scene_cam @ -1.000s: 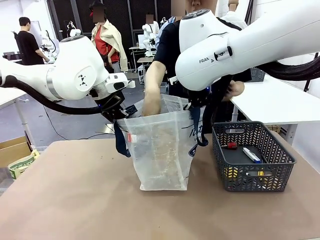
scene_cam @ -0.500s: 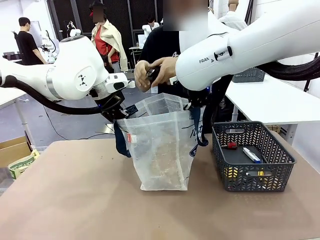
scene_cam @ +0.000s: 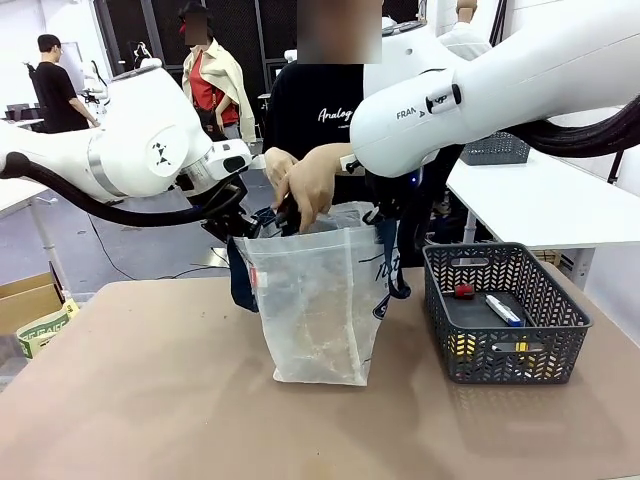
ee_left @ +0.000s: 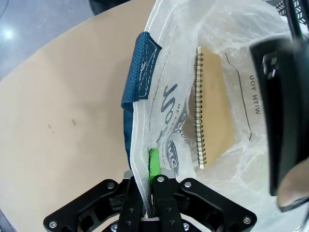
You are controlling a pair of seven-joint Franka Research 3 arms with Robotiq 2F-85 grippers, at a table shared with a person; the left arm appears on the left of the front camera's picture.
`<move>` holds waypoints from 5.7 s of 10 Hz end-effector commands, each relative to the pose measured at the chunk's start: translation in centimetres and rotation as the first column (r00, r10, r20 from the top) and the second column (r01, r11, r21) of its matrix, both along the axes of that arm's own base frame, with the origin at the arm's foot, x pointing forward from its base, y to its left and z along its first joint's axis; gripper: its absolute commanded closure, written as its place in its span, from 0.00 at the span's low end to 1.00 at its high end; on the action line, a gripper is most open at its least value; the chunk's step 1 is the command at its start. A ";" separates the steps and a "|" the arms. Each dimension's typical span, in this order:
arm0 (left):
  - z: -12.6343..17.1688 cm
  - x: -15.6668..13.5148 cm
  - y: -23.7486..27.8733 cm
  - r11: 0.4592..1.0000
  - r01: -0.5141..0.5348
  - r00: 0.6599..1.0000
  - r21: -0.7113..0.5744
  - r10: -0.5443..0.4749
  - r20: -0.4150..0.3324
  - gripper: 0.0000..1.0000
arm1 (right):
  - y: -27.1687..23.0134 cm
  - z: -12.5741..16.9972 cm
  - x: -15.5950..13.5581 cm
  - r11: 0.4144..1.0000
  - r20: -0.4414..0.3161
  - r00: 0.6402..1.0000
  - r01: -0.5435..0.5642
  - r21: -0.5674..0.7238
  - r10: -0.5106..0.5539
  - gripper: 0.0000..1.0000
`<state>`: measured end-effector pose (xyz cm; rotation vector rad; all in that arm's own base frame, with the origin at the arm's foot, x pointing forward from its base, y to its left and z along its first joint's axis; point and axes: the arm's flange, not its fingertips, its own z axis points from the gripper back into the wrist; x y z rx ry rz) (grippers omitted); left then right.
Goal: Transfer purchased items from the store into the shopping bag.
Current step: Move the Reusable shopping bag to the right side of the table.
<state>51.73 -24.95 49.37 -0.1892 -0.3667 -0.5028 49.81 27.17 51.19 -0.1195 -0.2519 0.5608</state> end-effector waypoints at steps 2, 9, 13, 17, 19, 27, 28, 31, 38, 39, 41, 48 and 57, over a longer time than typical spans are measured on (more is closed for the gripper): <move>-0.8 -0.2 1.0 1.000 0.004 1.000 -0.029 -0.004 0.005 1.00 | -0.7 0.2 0.3 0.998 0.012 0.999 -0.031 0.063 0.030 1.00; -0.6 0.1 0.4 1.000 -0.010 1.000 -0.010 0.010 -0.010 1.00 | -0.2 0.4 0.5 0.999 0.012 1.000 -0.006 0.045 0.006 1.00; -0.6 0.1 0.4 1.000 -0.010 1.000 -0.010 0.010 -0.010 1.00 | -0.2 0.4 0.5 0.999 0.012 1.000 -0.006 0.045 0.006 1.00; -0.6 0.1 0.4 1.000 -0.010 1.000 -0.010 0.010 -0.010 1.00 | -0.2 0.4 0.5 0.999 0.012 1.000 -0.006 0.045 0.006 1.00; -0.6 0.1 0.4 1.000 -0.010 1.000 -0.010 0.010 -0.010 1.00 | -0.2 0.4 0.5 0.999 0.012 1.000 -0.006 0.045 0.006 1.00; -0.6 0.1 0.4 1.000 -0.010 1.000 -0.010 0.010 -0.010 1.00 | -0.2 0.4 0.5 0.999 0.012 1.000 -0.006 0.045 0.006 1.00; -0.6 0.1 0.4 1.000 -0.010 1.000 -0.010 0.010 -0.010 1.00 | -0.2 0.4 0.5 0.999 0.012 1.000 -0.006 0.045 0.006 1.00; -0.6 0.1 0.4 1.000 -0.010 1.000 -0.010 0.010 -0.010 1.00 | -0.2 0.4 0.5 0.999 0.012 1.000 -0.006 0.045 0.006 1.00; -0.6 0.1 0.4 1.000 -0.010 1.000 -0.010 0.010 -0.010 1.00 | -0.2 0.4 0.5 0.999 0.012 1.000 -0.006 0.045 0.006 1.00; -0.6 0.1 0.4 1.000 -0.010 1.000 -0.010 0.010 -0.010 1.00 | -0.2 0.4 0.5 0.999 0.012 1.000 -0.006 0.045 0.006 1.00; -0.6 0.1 0.4 1.000 -0.010 1.000 -0.010 0.010 -0.010 1.00 | -0.2 0.4 0.5 0.999 0.012 1.000 -0.006 0.045 0.006 1.00; -0.6 0.1 0.4 1.000 -0.010 1.000 -0.010 0.010 -0.010 1.00 | -0.2 0.4 0.5 0.999 0.012 1.000 -0.006 0.045 0.006 1.00; -0.6 0.1 0.4 1.000 -0.010 1.000 -0.010 0.010 -0.010 1.00 | -0.2 0.4 0.5 0.999 0.012 1.000 -0.006 0.045 0.006 1.00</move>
